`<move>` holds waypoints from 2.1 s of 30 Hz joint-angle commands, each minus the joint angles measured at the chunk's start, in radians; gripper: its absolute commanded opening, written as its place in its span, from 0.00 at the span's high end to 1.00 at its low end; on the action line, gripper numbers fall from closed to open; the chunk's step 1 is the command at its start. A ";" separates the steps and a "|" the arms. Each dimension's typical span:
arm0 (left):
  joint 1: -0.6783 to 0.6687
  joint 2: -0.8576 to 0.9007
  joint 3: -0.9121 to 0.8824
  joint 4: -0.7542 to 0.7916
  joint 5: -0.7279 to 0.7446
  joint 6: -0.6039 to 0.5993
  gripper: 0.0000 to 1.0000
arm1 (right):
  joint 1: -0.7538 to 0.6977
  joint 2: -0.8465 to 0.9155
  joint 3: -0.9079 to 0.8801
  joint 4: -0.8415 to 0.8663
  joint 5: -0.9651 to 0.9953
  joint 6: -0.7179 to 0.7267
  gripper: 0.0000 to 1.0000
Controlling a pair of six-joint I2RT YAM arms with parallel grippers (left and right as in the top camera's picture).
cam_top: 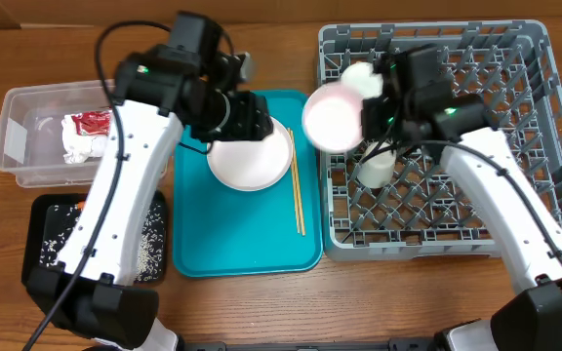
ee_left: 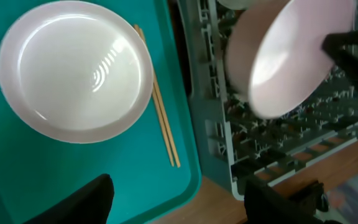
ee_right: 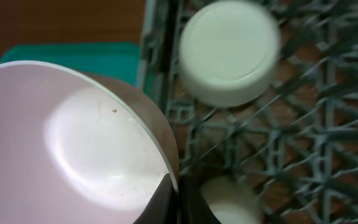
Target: Sort waste into correct bins and load items into the dishwasher
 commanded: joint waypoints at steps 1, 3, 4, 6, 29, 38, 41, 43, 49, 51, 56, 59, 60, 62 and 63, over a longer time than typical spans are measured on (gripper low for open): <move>0.015 -0.013 0.017 -0.010 0.004 0.027 0.23 | -0.064 -0.010 0.039 0.056 0.221 0.008 0.96; 0.016 -0.013 0.017 -0.014 -0.021 0.027 0.14 | -0.089 -0.010 0.039 0.084 0.294 -0.002 0.96; 0.016 -0.013 0.017 -0.016 -0.032 0.027 0.08 | -0.105 -0.010 0.039 0.100 0.338 -0.036 0.96; 0.008 -0.012 0.017 -0.019 -0.053 0.027 0.00 | -0.125 -0.010 0.039 0.122 0.434 -0.219 0.96; 0.007 -0.011 0.017 -0.017 -0.053 0.027 0.00 | -0.137 0.086 0.039 0.456 0.956 -0.961 0.96; 0.008 -0.011 0.017 -0.017 -0.053 0.027 0.00 | -0.141 0.184 0.039 0.532 1.028 -1.260 0.96; 0.008 -0.011 0.017 -0.017 -0.054 0.027 0.00 | -0.143 0.200 0.038 0.532 1.037 -1.321 0.96; 0.008 -0.011 0.017 -0.017 -0.054 0.027 0.00 | -0.147 0.215 0.038 0.536 1.052 -1.352 0.96; 0.008 -0.011 0.017 -0.017 -0.054 0.027 0.00 | -0.153 0.259 0.038 0.528 1.058 -1.381 0.96; 0.008 -0.011 0.017 -0.017 -0.054 0.027 0.00 | -0.153 0.277 0.038 0.523 1.068 -1.408 0.96; 0.008 -0.011 0.017 -0.017 -0.054 0.027 0.00 | -0.153 0.311 0.037 0.523 1.096 -1.422 0.96; 0.008 -0.011 0.017 -0.017 -0.053 0.027 0.00 | -0.153 0.316 0.037 0.523 1.095 -1.421 0.96; 0.008 -0.011 0.017 -0.017 -0.054 0.027 0.00 | -0.153 0.316 0.037 0.523 1.095 -1.421 0.96; 0.008 -0.011 0.017 -0.017 -0.054 0.027 0.00 | -0.153 0.316 0.037 0.523 1.096 -1.421 0.96; 0.008 -0.011 0.017 -0.017 -0.053 0.027 0.00 | -0.153 0.316 0.037 0.523 1.096 -1.421 0.96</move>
